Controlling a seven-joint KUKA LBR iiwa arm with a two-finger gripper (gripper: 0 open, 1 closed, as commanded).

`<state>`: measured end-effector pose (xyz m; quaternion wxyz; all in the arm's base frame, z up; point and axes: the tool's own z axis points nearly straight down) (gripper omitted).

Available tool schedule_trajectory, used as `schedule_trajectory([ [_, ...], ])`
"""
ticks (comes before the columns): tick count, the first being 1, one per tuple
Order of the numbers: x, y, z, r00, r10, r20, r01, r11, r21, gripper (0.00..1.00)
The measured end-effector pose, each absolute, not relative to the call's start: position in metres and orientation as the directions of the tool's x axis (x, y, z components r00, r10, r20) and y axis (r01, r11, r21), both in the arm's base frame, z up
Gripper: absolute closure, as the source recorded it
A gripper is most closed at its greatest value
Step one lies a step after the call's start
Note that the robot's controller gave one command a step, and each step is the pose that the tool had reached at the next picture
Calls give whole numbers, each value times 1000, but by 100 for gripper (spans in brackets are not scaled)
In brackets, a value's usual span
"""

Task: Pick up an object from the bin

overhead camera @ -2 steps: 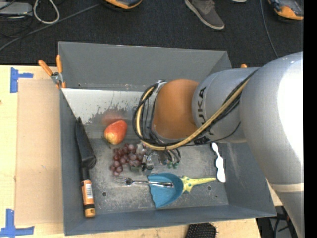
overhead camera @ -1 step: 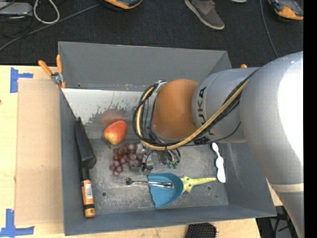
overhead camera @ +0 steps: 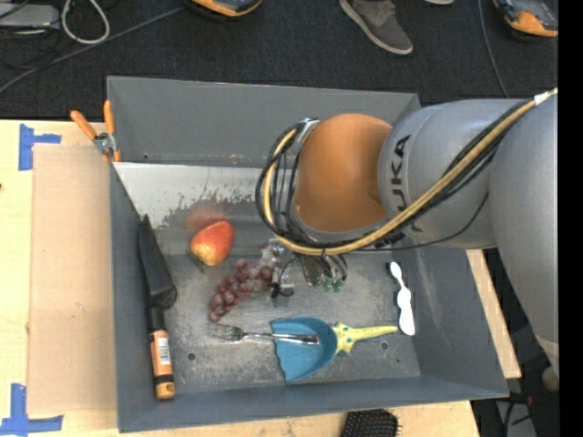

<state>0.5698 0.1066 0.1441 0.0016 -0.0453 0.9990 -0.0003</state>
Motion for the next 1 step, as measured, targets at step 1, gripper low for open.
schedule_trajectory([
  [1,564,106,219,-996,-92,5,-92,996,-1,100],
])
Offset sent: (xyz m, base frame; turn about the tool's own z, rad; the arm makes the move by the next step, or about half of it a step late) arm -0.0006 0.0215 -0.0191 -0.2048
